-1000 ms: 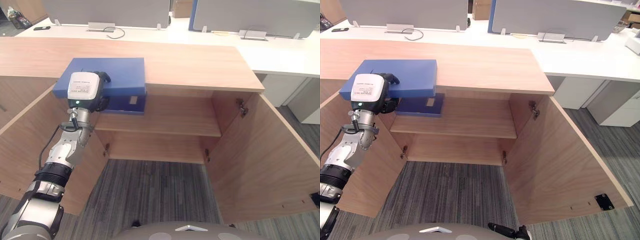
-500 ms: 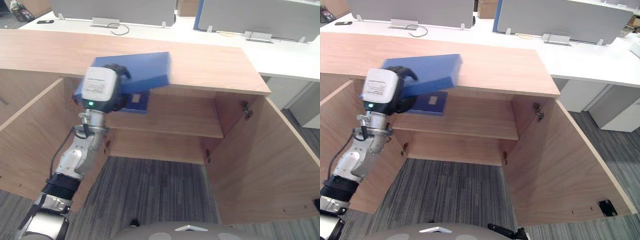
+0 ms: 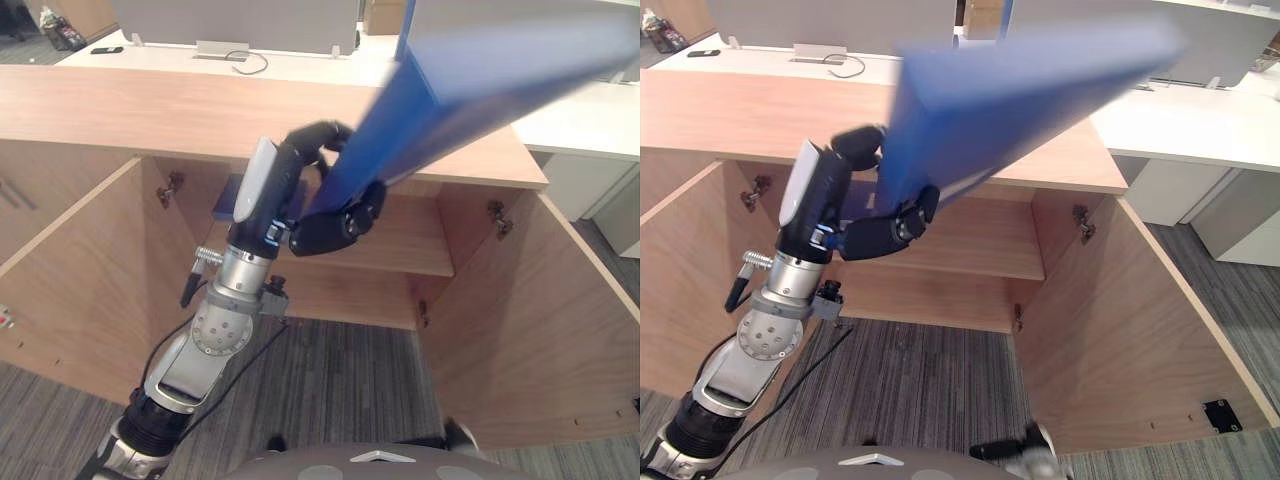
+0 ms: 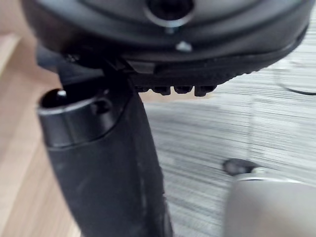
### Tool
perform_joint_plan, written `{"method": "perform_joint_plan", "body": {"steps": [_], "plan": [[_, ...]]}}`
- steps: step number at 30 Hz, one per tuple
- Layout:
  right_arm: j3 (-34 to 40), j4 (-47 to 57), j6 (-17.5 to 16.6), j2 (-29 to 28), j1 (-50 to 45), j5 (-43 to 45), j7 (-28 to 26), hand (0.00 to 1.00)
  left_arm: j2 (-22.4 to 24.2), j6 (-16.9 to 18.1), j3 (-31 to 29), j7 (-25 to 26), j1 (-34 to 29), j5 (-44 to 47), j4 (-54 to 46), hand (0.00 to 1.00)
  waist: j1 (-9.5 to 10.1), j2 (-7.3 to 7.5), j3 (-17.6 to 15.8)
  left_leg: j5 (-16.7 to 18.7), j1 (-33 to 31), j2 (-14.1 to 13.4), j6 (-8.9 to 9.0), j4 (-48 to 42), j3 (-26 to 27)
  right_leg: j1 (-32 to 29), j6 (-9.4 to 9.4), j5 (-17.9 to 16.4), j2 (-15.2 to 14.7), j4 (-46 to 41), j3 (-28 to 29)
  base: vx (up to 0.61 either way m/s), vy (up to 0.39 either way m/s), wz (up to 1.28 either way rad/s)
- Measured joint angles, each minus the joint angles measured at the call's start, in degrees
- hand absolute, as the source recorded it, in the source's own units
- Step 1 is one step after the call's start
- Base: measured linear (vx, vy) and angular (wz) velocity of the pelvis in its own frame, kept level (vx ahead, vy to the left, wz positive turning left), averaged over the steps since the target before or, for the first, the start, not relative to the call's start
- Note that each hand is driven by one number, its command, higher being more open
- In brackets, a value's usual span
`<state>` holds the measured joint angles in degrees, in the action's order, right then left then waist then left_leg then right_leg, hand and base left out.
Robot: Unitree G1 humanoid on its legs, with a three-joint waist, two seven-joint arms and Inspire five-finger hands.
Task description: Walk over to the cabinet, pick up the folder, carry it to the office cabinet, place the folder inside the office cabinet, then close the office cabinet door
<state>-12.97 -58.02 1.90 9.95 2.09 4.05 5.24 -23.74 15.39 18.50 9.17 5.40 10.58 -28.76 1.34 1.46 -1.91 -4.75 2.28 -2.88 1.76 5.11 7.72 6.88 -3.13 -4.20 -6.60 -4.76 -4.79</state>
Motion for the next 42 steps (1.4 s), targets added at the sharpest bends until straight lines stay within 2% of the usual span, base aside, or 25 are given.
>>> {"method": "perform_joint_plan", "body": {"steps": [1, 2, 3, 5, 6, 8, 10, 12, 15, 20, 23, 29, 32, 35, 38, 42], "plan": [[-0.03, 6.31, -0.09, 0.59, -1.34, 1.93, -1.43, 1.0, 0.46, 0.02, -1.11, -1.67, -1.2, 4.37, -0.5, 0.0, 0.01, -0.37, 0.0, -0.18, 0.02, 0.07, -0.09, -0.08, -0.12, 0.07, 0.01, 0.0, 0.17, 0.02, -0.27, -0.16, -0.012, 0.05], [-0.04, 20.86, -0.93, 2.16, -5.8, 5.97, -3.88, 1.0, 1.72, 0.06, -3.9, -3.96, -4.33, 10.84, -1.09, 0.0, 0.04, -1.6, 0.17, -0.41, 0.03, 0.12, -0.28, 0.09, -0.51, 0.26, 0.31, 0.25, 0.2, -0.08, -0.55, -0.1, -0.013, 0.13], [-0.03, 27.26, -1.93, 3.13, -7.79, 7.98, -5.14, 1.0, 2.2, 0.06, -5.4, -4.87, -5.81, 13.52, -1.1, 0.0, 0.05, -2.13, 0.27, -0.48, 0.0, 0.11, -0.33, 0.09, -0.55, 0.23, 0.32, 0.46, 0.2, -0.06, -0.54, -0.11, 0.003, 0.09], [0.91, 42.59, -5.99, 4.91, -12.19, 14.21, -10.17, 1.0, 2.59, -0.69, -11.12, -6.2, -9.44, 19.05, -0.65, 0.0, 0.0, -3.05, 0.55, -0.37, -0.13, 0.24, -0.48, 0.12, -0.59, 0.37, 0.22, 0.57, 0.08, 0.24, -0.65, -0.1, 0.015, 0.02], [1.75, 45.01, -6.38, 4.91, -12.89, 15.55, -11.22, 1.0, 2.68, -0.78, -12.49, -6.22, -10.11, 19.16, -0.53, 0.0, -0.05, -2.94, 0.51, -0.46, -0.29, 0.28, -0.48, 0.13, -0.68, 0.36, 0.22, 0.55, 0.07, 0.43, -0.77, -0.13, -0.001, 0.03], [7.15, 50.79, -6.85, 4.18, -15.96, 20.23, -13.74, 1.0, 3.83, -0.79, -16.64, -7.33, -12.75, 21.38, -0.52, 0.0, -0.09, -1.52, -0.06, -0.8, -1.24, 0.77, -0.38, 0.14, -1.23, 0.34, 1.24, -0.3, -0.16, 1.86, -1.22, -0.14, -0.014, 0.07], [12.09, 51.52, -6.85, 2.62, -17.58, 22.76, -13.7, 1.0, 5.41, -0.91, -18.51, -8.15, -15.04, 23.17, -0.52, 0.0, -0.24, -1.09, -0.34, -1.3, -1.48, 1.16, -0.29, 0.15, -1.32, 0.0, 1.0, -1.55, -0.2, 1.83, -1.25, -0.12, -0.003, 0.06], [19.71, 52.16, -6.85, 0.71, -19.15, 26.6, -12.59, 1.0, 7.94, -1.84, -21.23, -8.81, -19.18, 24.87, -0.52, 0.0, -1.18, -1.08, -0.32, -2.14, -1.57, 1.15, -0.47, 0.15, -1.22, -0.03, 0.56, -1.86, -0.21, 1.93, -1.2, -0.07, 0.009, 0.01], [24.05, 55.64, -6.97, 0.39, -19.53, 30.66, -11.94, 1.0, 9.32, -2.52, -23.53, -9.05, -21.73, 25.8, -0.51, 0.0, -1.67, -1.03, -0.27, -2.62, -1.95, 1.03, -0.14, 0.14, -0.47, -0.92, 0.52, -1.49, -0.2, 2.05, -0.38, -0.03, 0.02, -0.14], [25.49, 62.82, -8.73, -0.22, -19.22, 35.93, -12.86, 1.0, 10.44, -3.41, -24.15, -11.05, -21.71, 25.86, -0.5, 0.0, -1.98, -0.64, 0.13, -2.7, -1.93, 1.03, -0.28, 0.11, 0.03, -1.1, -0.19, -0.95, -0.25, 2.29, 0.3, 0.01, 0.004, -0.07], [27.57, 64.15, -10.3, -1.98, -17.83, 39.54, -13.66, 1.0, 10.92, -3.45, -25.15, -12.85, -21.6, 25.89, 1.27, 0.0, -1.96, -0.68, 1.59, -2.76, -1.91, 1.05, -0.36, 0.1, -0.05, -1.09, -0.51, -0.43, -0.24, 2.14, 0.24, 0.04, -0.015, 0.02], [29.62, 65.01, -10.97, -0.32, -12.13, 38.91, -13.14, 1.0, 11.71, -4.6, -26.12, -14.15, -18.74, 29.51, 8.26, 0.0, -1.82, -1.07, 1.91, -2.82, -1.9, 1.08, -0.43, 0.1, -0.11, -1.06, -0.9, -0.18, -0.25, 1.94, 0.25, 0.01, -0.002, 0.01], [25.77, 64.83, -10.97, 6.74, -4.8, 37.07, -13.24, 1.0, 8.4, -5.49, -23.59, -16.47, -14.41, 33.0, 13.32, 0.0, -1.74, -1.07, 1.9, -2.91, -1.89, 1.13, -0.56, 0.11, -0.09, -1.06, -1.14, 0.0, -0.29, 1.92, 0.33, -0.04, 0.018, 0.0], [20.1, 61.26, -11.03, 13.85, 6.71, 36.76, -15.4, 1.0, 2.46, -6.71, -18.24, -21.5, -8.86, 36.86, 17.25, 0.0, -1.5, -1.06, 1.91, -3.28, -1.84, 1.16, -0.73, 0.12, -0.25, -1.01, -1.22, 0.09, -0.29, 1.9, 0.24, -0.04, 0.016, 0.04], [16.44, 57.95, -11.03, 16.69, 13.48, 36.53, -15.8, 1.0, -0.45, -6.93, -14.63, -25.38, -4.81, 36.86, 17.86, 0.0, -0.86, -1.04, 1.9, -3.69, -1.85, 1.29, -0.92, 0.13, -0.43, -0.76, -1.18, 0.28, -0.36, 1.85, -0.15, -0.03, 0.016, 0.08], [15.68, 57.81, -11.05, 17.17, 14.58, 32.3, -15.47, 1.0, -2.58, -6.93, -13.79, -27.37, -2.63, 39.13, 18.12, 0.0, -0.27, -1.09, 1.93, -4.07, -1.79, 1.3, -0.92, 0.14, -0.81, -0.43, -1.04, 0.47, -0.36, 1.71, -0.75, 0.0, 0.0, 0.07]]}}
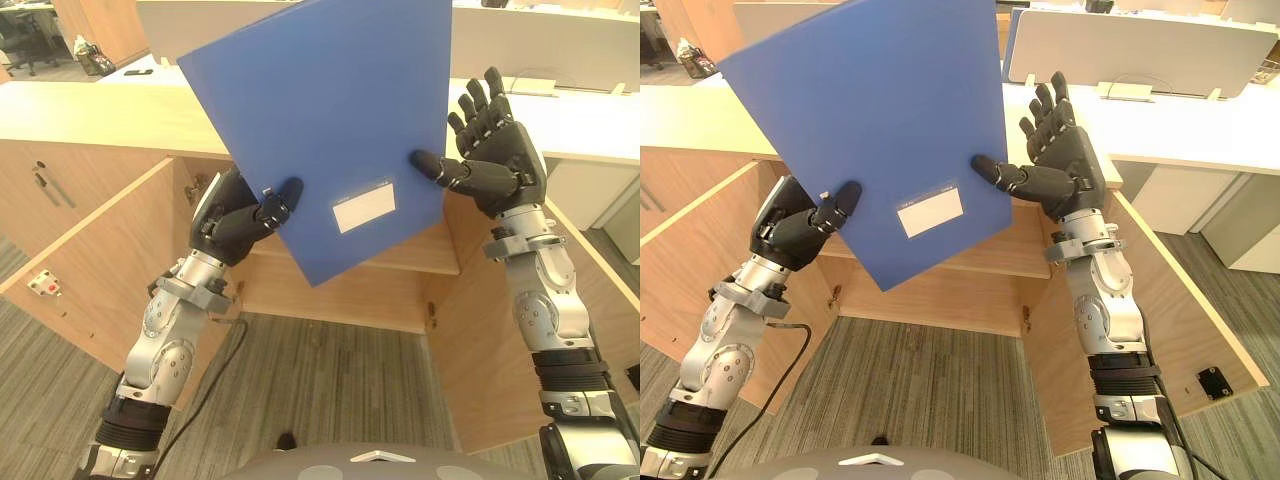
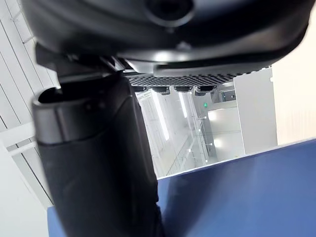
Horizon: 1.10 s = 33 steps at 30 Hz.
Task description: Walk over to the cabinet, pick up the folder, carry it to the office cabinet, place the folder inside the office cabinet, then close the office cabinet door
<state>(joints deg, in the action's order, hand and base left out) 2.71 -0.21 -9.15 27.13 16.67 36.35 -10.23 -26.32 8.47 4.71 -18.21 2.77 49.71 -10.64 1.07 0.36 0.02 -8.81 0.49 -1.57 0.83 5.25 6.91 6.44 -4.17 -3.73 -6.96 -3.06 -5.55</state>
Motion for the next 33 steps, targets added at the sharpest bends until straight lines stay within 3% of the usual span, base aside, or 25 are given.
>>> {"method": "perform_joint_plan", "body": {"steps": [15, 20, 21, 25, 26, 30, 33], "plan": [[-4.5, 0.57, -1.39, 2.34, 1.23, -1.62, -0.27, 1.0, -7.19, 0.04, 7.94, -0.76, 5.32, 4.01, -0.06, 0.0, 0.51, -0.02, 0.84, -0.15, -0.37, -0.88, 0.11, 0.03, 0.81, 0.16, -0.25, 0.22, 0.17, 1.43, -0.56, -0.04, 0.006, -0.01], [-9.27, 0.85, -1.41, 9.79, 1.49, 5.74, -3.08, 1.0, -14.21, 1.06, 12.94, -3.62, 9.81, 8.87, -1.32, 0.0, 1.23, 0.93, 2.7, -0.04, -0.74, -0.93, 0.43, 0.02, 1.2, 0.14, -0.54, 0.59, 0.14, 2.21, -0.64, 0.03, -0.007, -0.03], [-12.23, 0.61, -1.31, 12.61, 1.82, 8.59, -3.32, 0.0, -15.84, 2.44, 14.83, -4.89, 11.38, 9.8, -1.71, 0.0, 1.54, 1.12, 3.37, 0.05, -0.89, -0.98, 0.55, 0.02, 1.39, 0.09, -0.65, 1.16, 0.14, 2.23, -0.61, 0.07, -0.021, -0.1], [-22.85, -0.4, 1.25, 21.35, 3.86, 20.02, -6.66, 0.0, -21.28, 4.88, 17.48, -7.37, 13.62, 13.02, -2.33, 0.0, 1.86, 1.05, 5.66, -0.2, -0.91, -1.04, 0.51, 0.0, 1.77, -0.13, -0.23, 2.12, 0.17, 1.99, -0.52, 0.05, -0.014, -0.06], [-26.98, -0.39, 2.77, 24.65, 4.36, 23.14, -7.97, 0.0, -23.37, 5.71, 18.73, -8.53, 13.81, 13.61, -2.33, 1.0, 1.94, 1.05, 6.25, -0.09, -0.78, -1.08, 0.67, -0.01, 1.85, -0.1, -0.18, 2.16, 0.18, 1.92, -0.51, 0.03, -0.008, -0.02], [-37.47, -0.4, 8.03, 31.24, 4.36, 24.98, -10.03, 0.0, -29.13, 6.87, 25.65, -11.04, 14.72, 16.45, -2.29, 1.0, 2.79, 1.25, 6.37, 0.63, 0.03, -1.16, 1.56, 0.0, 1.91, -0.06, 0.66, 1.24, 0.3, 0.21, -0.52, -0.01, 0.0, -0.01], [-41.18, -0.4, 11.72, 31.07, 0.72, 24.57, -13.9, 0.0, -29.69, 6.88, 27.81, -12.84, 6.94, 18.12, -2.19, 1.0, 2.96, 1.48, 6.16, 0.92, -0.37, -1.49, 1.46, 0.01, 2.98, -1.41, 0.63, -0.8, 0.07, -1.68, -0.48, -0.05, 0.001, -0.02]]}}
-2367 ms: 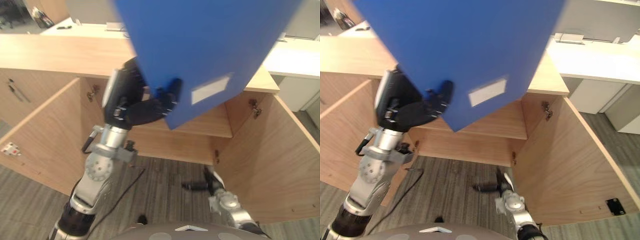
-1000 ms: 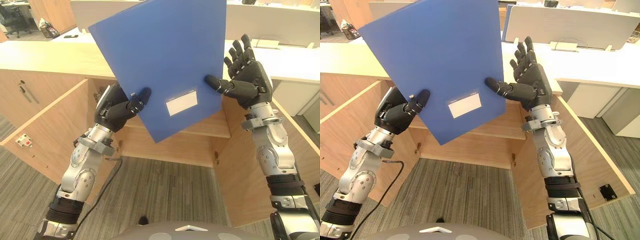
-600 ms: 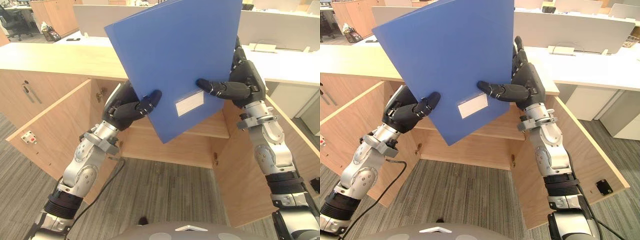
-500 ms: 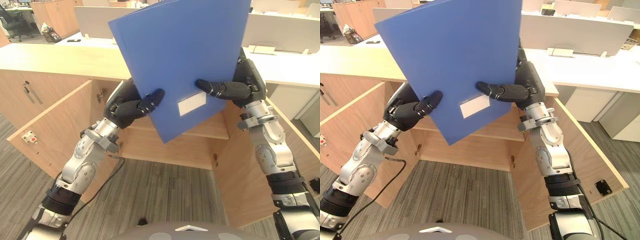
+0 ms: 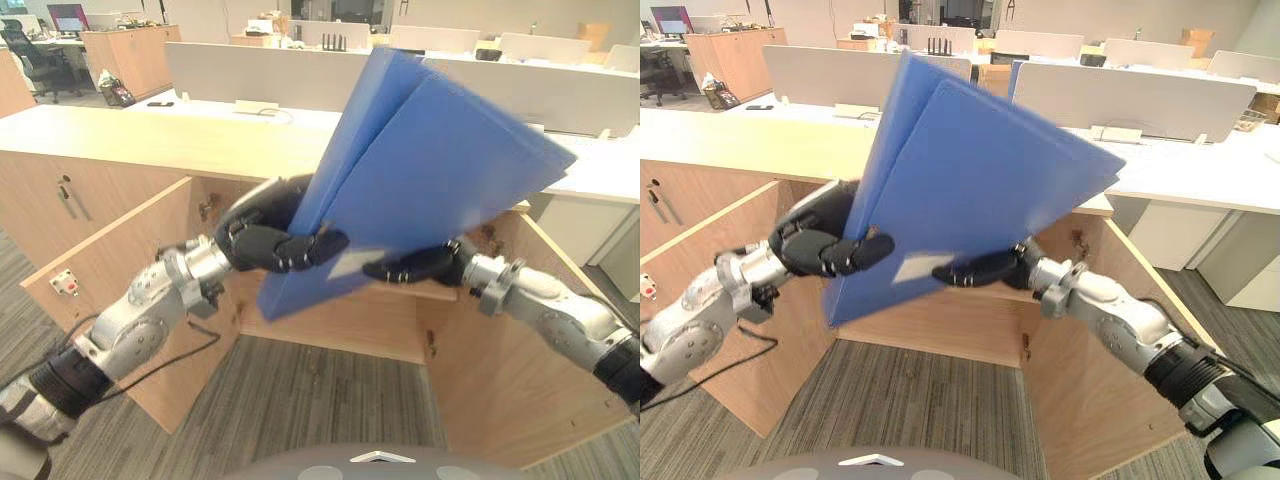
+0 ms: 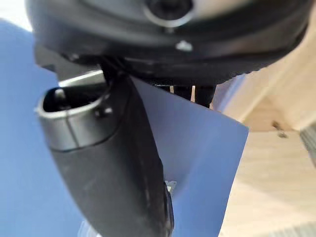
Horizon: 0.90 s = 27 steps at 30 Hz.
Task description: Walk over to the cabinet, pick up the folder, carry it to the office cabinet, place the folder inside the office cabinet, then close the office cabinet door
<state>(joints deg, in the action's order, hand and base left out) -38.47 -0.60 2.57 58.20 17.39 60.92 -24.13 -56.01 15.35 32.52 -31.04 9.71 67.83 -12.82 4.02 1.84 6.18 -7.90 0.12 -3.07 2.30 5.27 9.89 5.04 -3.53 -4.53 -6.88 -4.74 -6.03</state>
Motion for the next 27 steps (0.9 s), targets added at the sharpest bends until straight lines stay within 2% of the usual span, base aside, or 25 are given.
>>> {"method": "perform_joint_plan", "body": {"steps": [1, 3, 5, 6, 7, 8, 10, 11, 12, 14, 16, 22, 24, 25, 27], "plan": [[-0.04, 0.0, 0.29, -0.1, -0.51, -0.15, -0.39, 0.0, 0.04, 0.0, 0.16, -0.25, -0.85, -0.05, -0.01, 1.0, 0.0, 0.06, -0.04, 0.0, 0.0, -0.1, 0.0, 0.0, 0.05, -0.09, 0.05, -0.09, -0.02, -0.1, 0.0, -0.03, 0.005, 0.03], [0.02, 0.0, 0.94, -1.4, -3.68, -2.29, -1.63, 0.0, 1.18, -0.01, 0.66, -1.42, -6.41, -1.07, 0.16, 1.0, 0.02, 0.51, -0.34, -0.08, 0.0, -0.09, 0.09, 0.0, 0.2, -0.52, -0.2, -0.37, -0.06, -0.18, 0.04, 0.0, 0.0, 0.0], [1.88, -0.23, 2.41, -4.39, -8.73, -4.67, -1.61, 0.0, 5.49, -0.01, 0.6, -3.79, -13.08, -3.19, 3.28, 1.0, 0.17, 1.02, -0.98, -0.28, -0.15, -0.05, 0.28, 0.0, 0.02, -0.54, -0.31, -0.42, -0.05, -0.18, 0.02, 0.01, 0.004, 0.02], [2.18, -0.42, 2.81, -5.02, -9.72, -5.46, -1.6, 0.0, 6.59, -0.02, 0.48, -4.23, -14.44, -3.76, 4.36, 1.0, 0.21, 1.09, -1.09, -0.37, -0.28, -0.03, 0.22, 0.0, -0.11, -0.63, -0.32, -0.41, -0.04, -0.18, -0.01, 0.01, 0.009, 0.09], [3.1, -1.21, 3.37, -6.55, -12.02, -6.8, -1.56, 0.0, 8.81, -0.16, -0.44, -5.18, -17.08, -6.7, 6.62, 1.0, 0.31, 0.69, -1.49, -0.37, -0.89, -0.03, -0.11, 0.0, -0.48, -0.75, -0.36, -0.38, 0.02, 0.05, -0.13, 0.03, 0.007, 0.12], [3.01, -4.16, 3.52, -8.57, -12.71, -8.38, -1.52, 0.0, 11.18, -0.91, -1.39, -5.93, -17.85, -10.45, 10.27, 1.0, 0.28, 1.14, -2.01, -0.38, -0.77, -0.03, -0.35, -0.01, -0.86, 0.16, -0.79, -0.03, 0.14, 1.01, -0.16, 0.03, 0.006, 0.14], [4.64, -7.79, 3.92, -12.19, -14.34, -8.85, -0.7, 0.0, 15.32, -2.72, -4.79, -5.67, -20.46, -16.48, 16.55, 1.0, 0.13, 0.53, -3.02, -0.51, -1.41, -0.11, -0.41, -0.01, -1.39, 0.0, -0.97, 0.05, 0.44, 2.14, -0.16, -0.02, 0.004, 0.11], [6.95, -7.79, 3.93, -14.71, -15.77, -9.15, -0.25, 0.0, 18.01, -4.9, -7.01, -3.64, -22.64, -19.78, 20.78, 1.0, -0.51, -0.08, -3.74, -0.55, -1.91, -0.11, -0.36, -0.01, -2.03, -0.16, -0.97, 0.05, 0.63, 2.46, -0.16, -0.02, 0.001, 0.09], [7.83, -7.77, 3.92, -15.72, -16.44, -9.18, -0.25, 0.0, 19.26, -5.99, -8.21, -2.45, -23.5, -22.02, 23.15, 1.0, -0.97, -0.3, -4.17, -0.55, -1.96, -0.12, -0.35, 0.0, -2.18, -0.2, -0.97, 0.05, 0.67, 2.77, -0.15, 0.0, -0.001, 0.05], [9.54, -8.31, 3.92, -19.46, -19.04, -11.25, 0.79, 0.0, 22.75, -10.67, -10.58, 0.37, -24.71, -30.24, 31.48, 1.0, -1.48, -0.83, -5.36, -0.59, -2.17, -0.18, -0.42, -0.02, -2.42, -0.27, -0.98, 0.01, 0.89, 3.14, -0.08, 0.0, 0.0, 0.0], [9.57, -10.44, 3.93, -21.88, -20.22, -11.3, 0.93, 0.0, 24.7, -11.92, -11.65, 0.88, -26.33, -33.99, 34.49, 1.0, -1.52, -0.9, -6.32, -0.55, -2.14, -0.14, -0.42, -0.02, -2.61, -0.2, -0.96, 0.0, 0.88, 3.18, -0.12, 0.05, -0.02, 0.02], [9.83, -17.64, 3.96, -28.22, -21.43, -11.33, 0.88, 0.0, 31.87, -13.08, -16.06, 3.02, -28.23, -43.55, 45.33, 1.0, -2.62, -1.98, -7.85, -0.61, -1.75, 0.02, -0.25, -0.04, -3.38, 0.41, -0.76, 0.24, 0.89, 2.87, -0.71, 0.07, -0.028, 0.06], [10.01, -18.78, 3.95, -29.35, -21.6, -11.06, -1.83, 0.0, 34.88, -13.02, -19.27, 3.85, -27.81, -45.54, 50.9, 1.0, -2.7, -2.23, -8.2, -0.44, -1.52, 0.08, -0.01, -0.04, -3.44, 0.65, -0.67, 0.18, 1.04, 2.86, -0.72, 0.04, -0.025, 0.0], [10.03, -19.55, 3.92, -31.08, -21.62, -12.05, -3.96, 0.0, 37.29, -13.06, -22.59, 5.68, -26.56, -47.75, 56.87, 1.0, -2.88, -2.23, -8.29, -0.29, -1.41, -0.03, 0.2, -0.04, -3.41, 0.72, -0.47, 0.06, 1.21, 2.88, -0.71, 0.0, 0.0, 0.0], [10.3, -22.22, 3.67, -34.42, -21.38, -15.45, -4.81, 0.0, 39.64, -13.06, -26.91, 7.89, -24.94, -50.5, 63.98, 1.0, -2.82, -1.97, -8.65, 0.01, -0.66, -0.19, 0.51, -0.03, -3.38, 1.45, -0.06, -0.22, 1.22, 2.84, -0.71, 0.02, -0.013, -0.02]]}}
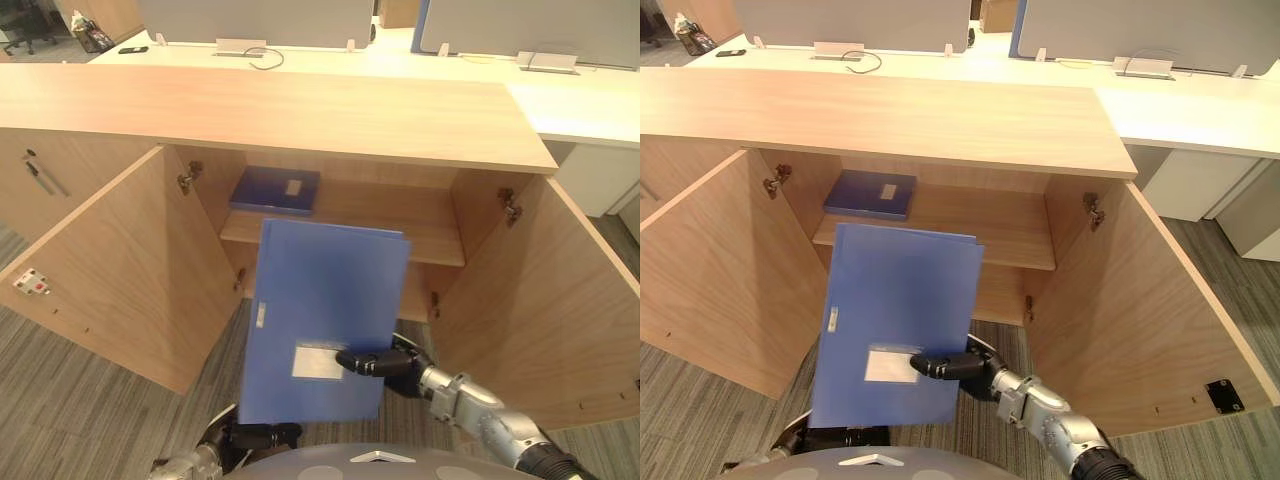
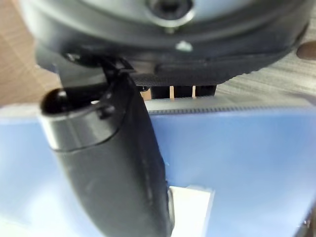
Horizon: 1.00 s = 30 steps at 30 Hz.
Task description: Walk over to the cabinet, pick up the folder, carry it to the office cabinet, place the folder inside the office cabinet, then close the office cabinet door
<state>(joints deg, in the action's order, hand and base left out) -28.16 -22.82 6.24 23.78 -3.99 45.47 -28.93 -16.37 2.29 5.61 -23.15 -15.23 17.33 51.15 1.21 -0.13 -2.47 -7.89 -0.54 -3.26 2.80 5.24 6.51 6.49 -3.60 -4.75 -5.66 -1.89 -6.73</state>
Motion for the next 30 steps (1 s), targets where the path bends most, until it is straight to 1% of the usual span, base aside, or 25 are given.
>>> {"method": "perform_joint_plan", "body": {"steps": [2, 3, 5, 6, 8, 9, 11, 12, 13, 15, 16, 17, 19, 21, 23, 24, 25, 26, 27, 28, 29, 30], "plan": [[0.97, -5.94, -0.01, -3.81, 0.6, -2.65, 0.58, 0.0, 3.15, 0.07, -7.78, 2.11, 1.12, -0.05, 6.69, 1.0, 0.19, 0.12, -0.12, 0.3, 0.71, 0.03, 0.06, 0.01, -0.01, 0.69, 0.27, -0.23, -0.01, 0.02, -0.03, 0.02, -0.017, 0.0], [1.53, -7.85, 0.0, -4.74, 0.62, -3.28, 0.85, 0.0, 4.07, 0.08, -10.13, 2.8, 1.61, -0.05, 8.21, 1.0, 0.38, 0.1, -0.16, 0.36, 0.78, 0.08, 0.09, 0.01, -0.02, 0.71, 0.29, -0.33, -0.01, 0.02, -0.04, 0.01, -0.024, 0.05], [4.0, -13.09, 0.02, -7.45, 0.66, -4.69, 2.55, 0.0, 6.61, 0.05, -17.51, 6.98, 1.79, -1.23, 11.36, 1.0, 0.35, -0.42, -0.54, 0.75, 0.79, 0.43, 0.05, 0.01, -0.53, 1.01, 0.28, -0.66, -0.14, -0.02, -0.68, 0.0, -0.017, 0.12], [4.94, -14.14, 0.01, -8.1, 0.66, -4.69, 3.01, 0.0, 7.06, 0.03, -18.89, 7.71, 1.74, -1.58, 11.64, 1.0, 0.3, -0.55, -0.74, 0.82, 0.82, 0.52, 0.1, 0.01, -0.64, 1.11, 0.28, -0.72, -0.19, -0.02, -0.76, 0.0, -0.009, 0.12], [9.76, -19.41, -0.96, -11.66, 1.58, -4.62, 6.56, 0.0, 8.33, -0.06, -22.55, 11.07, 1.67, -1.72, 12.15, 1.0, 0.33, -0.88, -1.36, 1.08, 1.05, 0.69, 0.24, 0.01, -0.86, 1.49, -0.02, -1.37, -0.33, -0.03, -0.9, -0.01, -0.011, 0.07], [13.21, -24.24, -1.94, -14.51, 3.6, -3.82, 11.1, 0.0, 9.07, -0.21, -25.47, 13.6, 1.62, -1.03, 12.73, 1.0, 0.38, -0.99, -1.44, 1.11, 1.05, 0.69, 0.25, 0.01, -0.99, 1.56, -0.14, -1.68, -0.31, -0.06, -1.06, -0.01, -0.021, 0.04], [15.83, -28.16, -2.6, -16.17, 5.62, -1.89, 14.11, 0.0, 9.71, -0.27, -27.86, 15.12, 1.65, 0.37, 12.99, 1.0, 0.42, -1.03, -1.62, 1.14, 1.02, 0.69, 0.24, 0.02, -1.19, 1.64, -0.11, -1.77, -0.29, -0.06, -1.35, 0.0, -0.02, 0.08], [18.09, -33.02, -3.9, -17.73, 8.38, 2.16, 16.94, 0.0, 10.44, -0.31, -30.26, 16.59, 1.74, 2.33, 13.04, 1.0, 0.71, -1.05, -1.94, 1.15, 1.01, 0.76, 0.26, 0.01, -1.6, 1.89, -0.16, -1.97, -0.29, -0.05, -1.8, 0.01, -0.028, 0.15], [18.87, -35.65, -4.54, -18.25, 9.92, 4.82, 18.4, 0.0, 10.88, -0.33, -31.39, 17.32, 1.86, 3.31, 13.04, 1.0, 1.05, -1.07, -2.14, 1.15, 1.01, 0.79, 0.32, 0.01, -1.89, 2.08, -0.12, -2.02, -0.29, -0.02, -2.14, 0.01, -0.035, 0.19], [20.2, -40.58, -5.69, -18.89, 12.93, 11.22, 21.51, 0.0, 11.65, -0.37, -32.06, 18.92, 2.26, 5.37, 13.02, 1.0, 2.26, -1.09, -2.5, 1.07, 0.99, 0.9, 0.27, 0.01, -2.94, 2.74, 0.03, -1.94, -0.3, -0.07, -3.18, 0.03, -0.033, 0.23], [20.49, -41.81, -5.86, -19.12, 13.85, 12.33, 22.29, 0.0, 11.97, -0.37, -32.24, 19.33, 2.36, 5.49, 13.02, 1.0, 2.44, -1.13, -2.61, 0.83, 0.97, 1.05, -0.03, 0.01, -3.28, 2.9, 0.05, -1.93, -0.3, -0.1, -3.75, 0.05, -0.053, 0.36], [20.93, -43.04, -6.18, -19.45, 15.04, 14.09, 23.86, 0.0, 12.64, -0.4, -32.26, 19.97, 2.67, 5.57, 13.01, 1.0, 2.84, -1.2, -2.88, 0.81, 0.89, 1.21, 0.03, 0.01, -4.27, 3.41, 0.07, -1.94, -0.31, -0.09, -4.88, 0.04, -0.048, 0.34], [21.51, -44.23, -6.74, -19.93, 16.64, 15.15, 25.39, 0.0, 13.79, -0.42, -31.95, 20.55, 3.49, 6.38, 13.01, 1.0, 3.39, -1.33, -3.46, 0.73, 0.81, 1.54, 0.13, 0.02, -5.7, 4.35, 0.07, -2.11, -0.35, -0.08, -6.65, 0.03, -0.054, 0.52], [22.48, -44.21, -7.09, -20.83, 18.38, 18.11, 26.23, 0.0, 15.04, -0.43, -31.06, 21.13, 4.23, 7.79, 12.59, 1.0, 3.86, -1.39, -4.29, 0.66, 0.5, 1.7, 0.22, 0.02, -6.88, 4.75, 0.05, -2.63, -0.45, -0.11, -8.23, 0.02, -0.055, 0.42], [24.42, -42.5, -9.27, -23.73, 20.13, 23.66, 27.62, 0.0, 16.47, -0.53, -30.82, 22.39, 4.26, 9.08, 10.56, 1.0, 4.84, -1.36, -4.4, 0.47, -0.96, 1.64, 0.49, -0.02, -8.2, 4.46, 0.18, -3.05, -0.52, -0.28, -10.1, 0.05, -0.054, 0.33], [25.03, -41.43, -10.01, -24.45, 20.19, 25.37, 28.02, 0.0, 16.6, -0.6, -30.79, 22.62, 4.3, 9.47, 9.98, 1.0, 4.86, -1.27, -4.52, 0.32, -1.21, 1.63, 0.58, -0.15, -8.81, 4.52, 0.16, -3.26, -0.54, -0.49, -10.88, 0.06, -0.073, 0.49], [26.48, -38.81, -11.57, -25.93, 20.19, 28.13, 28.5, 0.0, 17.04, -0.62, -30.75, 23.55, 4.31, 9.62, 8.27, 1.0, 4.99, -1.13, -5.01, 0.09, -1.55, 1.79, 0.63, -0.37, -9.9, 4.6, -0.16, -3.73, -0.66, -1.53, -12.18, 0.03, -0.085, 0.67], [28.37, -35.27, -12.93, -27.13, 20.32, 30.21, 28.9, 0.0, 17.42, -0.59, -30.76, 24.18, 4.75, 9.64, 6.58, 1.0, 4.94, -0.95, -5.6, 0.4, -3.63, 2.09, 0.83, -3.15, -10.61, 4.16, 0.08, -4.05, -0.76, -2.68, -13.71, 0.02, -0.072, 0.94], [29.98, -31.39, -14.31, -27.56, 20.64, 31.87, 29.16, 0.0, 17.91, -0.43, -30.8, 24.51, 5.73, 9.63, 5.2, 1.0, 4.76, -1.05, -6.47, 2.14, -7.38, 2.55, 0.06, -8.99, -9.67, 3.96, 0.08, -4.04, -0.8, -3.31, -15.29, -0.01, -0.03, 0.84], [30.91, -29.86, -15.13, -27.6, 20.86, 32.06, 29.35, 0.0, 18.21, -0.35, -30.83, 24.57, 6.04, 9.63, 4.56, 1.0, 4.9, -1.23, -6.84, 3.76, -9.05, 2.45, -0.5, -12.32, -8.46, 4.17, 0.12, -4.07, -0.59, -3.35, -15.48, -0.02, 0.002, 0.63], [32.36, -28.2, -16.06, -27.56, 21.83, 32.08, 29.68, 0.0, 18.88, -0.05, -31.07, 24.57, 5.83, 9.62, 3.73, 1.0, 5.49, -1.75, -7.48, 6.92, -11.21, 1.59, -1.31, -18.38, -6.13, 5.12, 0.43, -4.36, 0.06, -3.3, -15.5, -0.04, 0.011, 0.21], [32.7, -27.78, -16.53, -27.57, 22.32, 32.21, 29.81, 0.0, 19.03, -0.03, -31.23, 24.63, 5.51, 9.57, 3.71, 1.0, 5.72, -1.77, -7.52, 7.98, -11.89, 1.33, -1.73, -20.73, -5.16, 5.6, 0.36, -4.72, 0.14, -3.22, -15.42, -0.04, 0.008, 0.02]]}}
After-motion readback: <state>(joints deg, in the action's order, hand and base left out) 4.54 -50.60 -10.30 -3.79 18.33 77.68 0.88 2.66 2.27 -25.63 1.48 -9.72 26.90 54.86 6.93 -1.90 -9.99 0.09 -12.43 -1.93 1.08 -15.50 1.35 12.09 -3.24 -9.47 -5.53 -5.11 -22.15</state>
